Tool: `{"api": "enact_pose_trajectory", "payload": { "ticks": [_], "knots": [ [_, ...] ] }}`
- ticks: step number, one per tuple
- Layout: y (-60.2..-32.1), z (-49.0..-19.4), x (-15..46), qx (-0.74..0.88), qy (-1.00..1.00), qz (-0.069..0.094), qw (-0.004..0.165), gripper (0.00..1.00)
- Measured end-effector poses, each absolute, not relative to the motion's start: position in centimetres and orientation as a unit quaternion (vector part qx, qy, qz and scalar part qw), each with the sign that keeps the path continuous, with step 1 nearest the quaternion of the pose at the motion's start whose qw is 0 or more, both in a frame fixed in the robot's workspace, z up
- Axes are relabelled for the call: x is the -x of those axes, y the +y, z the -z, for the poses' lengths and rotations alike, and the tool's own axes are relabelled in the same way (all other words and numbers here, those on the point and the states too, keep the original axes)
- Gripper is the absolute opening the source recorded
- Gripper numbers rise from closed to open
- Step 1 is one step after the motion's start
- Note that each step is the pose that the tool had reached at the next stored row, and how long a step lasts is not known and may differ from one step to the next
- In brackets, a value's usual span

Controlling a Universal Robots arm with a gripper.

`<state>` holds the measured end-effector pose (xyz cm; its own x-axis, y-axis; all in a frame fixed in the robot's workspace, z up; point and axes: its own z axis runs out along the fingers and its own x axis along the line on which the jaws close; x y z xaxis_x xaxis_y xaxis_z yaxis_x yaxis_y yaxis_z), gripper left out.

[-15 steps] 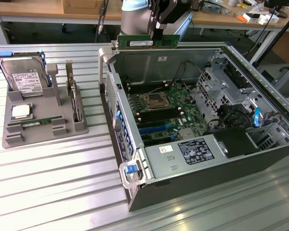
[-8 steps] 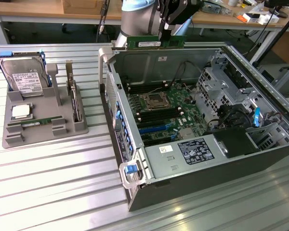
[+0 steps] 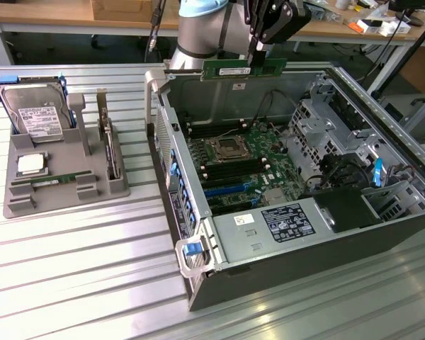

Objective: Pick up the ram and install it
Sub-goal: 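Pick up the ram and move it above insertion slot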

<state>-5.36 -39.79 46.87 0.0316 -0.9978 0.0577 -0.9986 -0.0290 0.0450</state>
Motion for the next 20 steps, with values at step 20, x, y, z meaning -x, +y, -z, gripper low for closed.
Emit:
{"api": "enact_pose_trajectory", "payload": {
  "ticks": [20],
  "knots": [
    [-39.8,-45.0,-0.5,-0.717,-0.696,-0.008,0.039,0.12]
  ]
}}
